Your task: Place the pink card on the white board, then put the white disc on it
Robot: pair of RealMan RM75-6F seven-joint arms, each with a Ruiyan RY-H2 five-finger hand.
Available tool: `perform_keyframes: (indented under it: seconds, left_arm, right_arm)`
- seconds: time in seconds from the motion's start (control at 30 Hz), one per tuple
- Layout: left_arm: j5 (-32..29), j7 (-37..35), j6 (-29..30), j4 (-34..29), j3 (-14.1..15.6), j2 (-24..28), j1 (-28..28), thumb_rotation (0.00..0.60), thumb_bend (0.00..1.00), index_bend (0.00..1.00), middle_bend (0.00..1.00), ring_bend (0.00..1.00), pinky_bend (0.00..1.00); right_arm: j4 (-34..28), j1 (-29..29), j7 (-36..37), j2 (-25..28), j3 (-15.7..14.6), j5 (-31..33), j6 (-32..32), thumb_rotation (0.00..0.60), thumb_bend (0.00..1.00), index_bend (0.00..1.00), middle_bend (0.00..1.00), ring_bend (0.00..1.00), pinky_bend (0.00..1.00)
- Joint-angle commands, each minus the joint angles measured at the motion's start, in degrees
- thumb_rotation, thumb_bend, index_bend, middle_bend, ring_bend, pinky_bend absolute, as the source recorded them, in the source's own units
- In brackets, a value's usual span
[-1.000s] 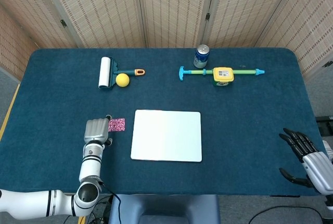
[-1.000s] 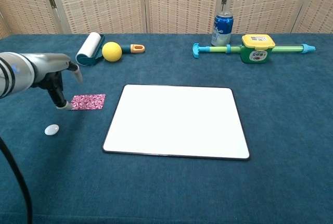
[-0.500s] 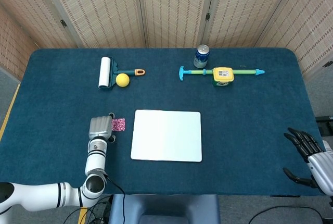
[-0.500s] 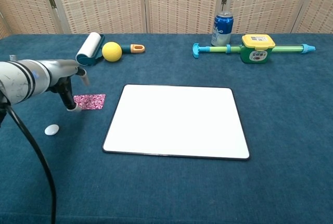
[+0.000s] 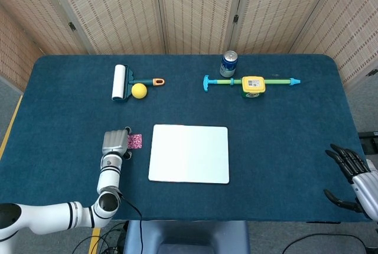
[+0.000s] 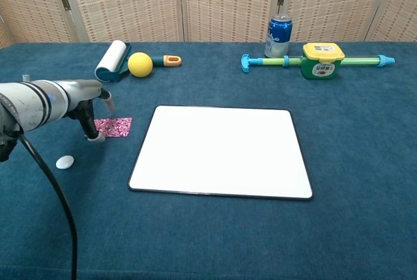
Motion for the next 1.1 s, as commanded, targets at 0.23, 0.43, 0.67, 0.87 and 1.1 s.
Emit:
perform_keyframes:
  seconds: [0.23, 0.43, 0.67, 0.87, 1.1]
  left_arm:
    - [0.0, -2.0, -1.8, 1.3, 1.3, 0.4, -0.4, 0.6, 0.33, 0.25, 1.0, 1.0, 1.0]
    - [0.1, -3.2, -3.0, 2.9, 1.7, 0.2, -1.0, 0.6, 0.33, 0.25, 1.0, 1.0, 1.0]
    - [-0.6, -3.9, -4.7, 5.1, 2.2, -0.2, -1.7, 0.6, 0.33, 0.27, 1.0, 1.0, 1.0]
    - [-0.5, -4.7, -5.4, 6.0, 2.9, -0.4, -2.0, 0.6, 0.33, 0.29, 1.0, 1.0, 1.0]
    - [0.3, -6.0, -5.7, 6.6, 3.5, -0.4, -2.0, 0.6, 0.33, 0.32, 1.0, 1.0, 1.0]
  right_arm:
    - [-0.5, 0.0, -1.0, -0.1, -0.1, -0.2, -0.2, 0.6, 0.2, 0.0, 0.0, 0.0, 0.0]
    - [-0.6, 0.0, -1.1, 0.0, 0.0, 0.0, -0.5, 0.6, 0.2, 0.0, 0.0, 0.0, 0.0]
    - [-0.4, 0.1, -1.1, -0.1, 0.1, 0.4, -0.7, 0.6, 0.2, 0.0, 0.0, 0.0, 0.0]
    - [-0.5, 0.1, -1.2, -0.1, 0.2, 0.6, -0.9, 0.6, 0.2, 0.0, 0.0, 0.0, 0.0]
    - [-0.6, 0.0, -1.4, -0.1, 0.3, 0.8, -0.9, 0.6, 0.2, 0.0, 0.0, 0.0, 0.0]
